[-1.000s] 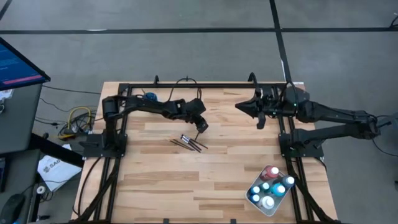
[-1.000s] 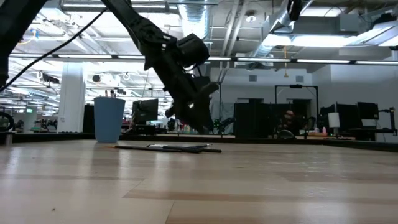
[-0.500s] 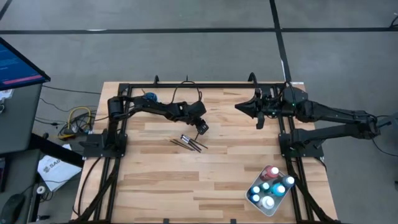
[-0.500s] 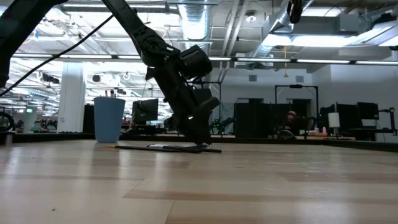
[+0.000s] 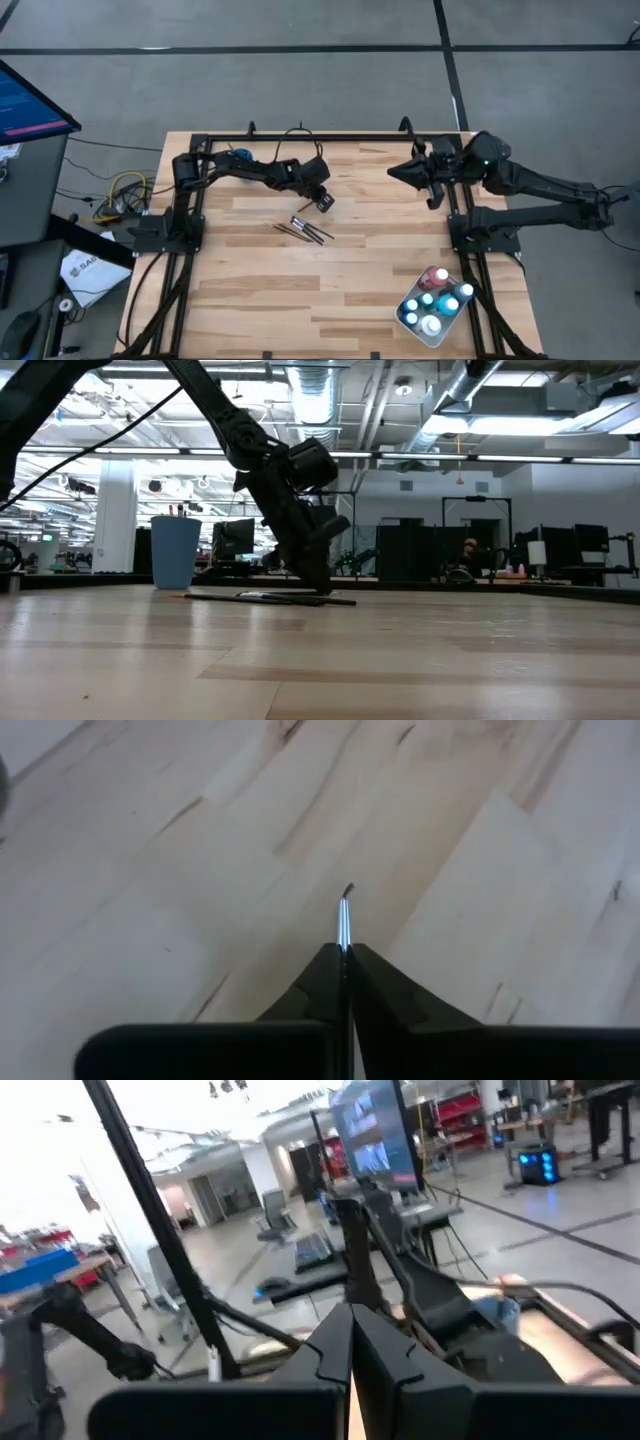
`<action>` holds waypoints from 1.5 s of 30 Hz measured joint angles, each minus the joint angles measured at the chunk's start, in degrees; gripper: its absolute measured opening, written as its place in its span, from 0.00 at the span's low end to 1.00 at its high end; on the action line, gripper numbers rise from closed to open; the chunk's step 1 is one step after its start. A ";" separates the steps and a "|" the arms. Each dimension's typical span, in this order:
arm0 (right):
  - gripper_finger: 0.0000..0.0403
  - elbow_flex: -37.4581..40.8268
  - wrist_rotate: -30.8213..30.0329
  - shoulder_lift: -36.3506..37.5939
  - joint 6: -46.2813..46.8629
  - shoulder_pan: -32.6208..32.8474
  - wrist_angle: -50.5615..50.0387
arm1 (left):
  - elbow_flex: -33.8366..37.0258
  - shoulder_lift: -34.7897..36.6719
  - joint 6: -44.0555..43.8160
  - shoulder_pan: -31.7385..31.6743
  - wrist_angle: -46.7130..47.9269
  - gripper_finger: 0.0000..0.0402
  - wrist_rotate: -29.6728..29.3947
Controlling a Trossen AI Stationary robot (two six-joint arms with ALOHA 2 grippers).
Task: Pick & Place Paint Supplies
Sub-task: Put the silver paint brush into the blue cup
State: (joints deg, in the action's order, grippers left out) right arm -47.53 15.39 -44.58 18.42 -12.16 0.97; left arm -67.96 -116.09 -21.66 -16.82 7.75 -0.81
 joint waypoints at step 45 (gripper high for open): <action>0.00 46.84 -7.07 10.48 25.27 -10.52 65.45 | 20.82 40.72 9.54 -13.45 -13.07 0.00 5.39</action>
State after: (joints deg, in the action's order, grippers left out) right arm -0.69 8.32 -34.11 43.69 -22.68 66.42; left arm -47.15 -75.37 -12.12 -30.27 -5.32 4.58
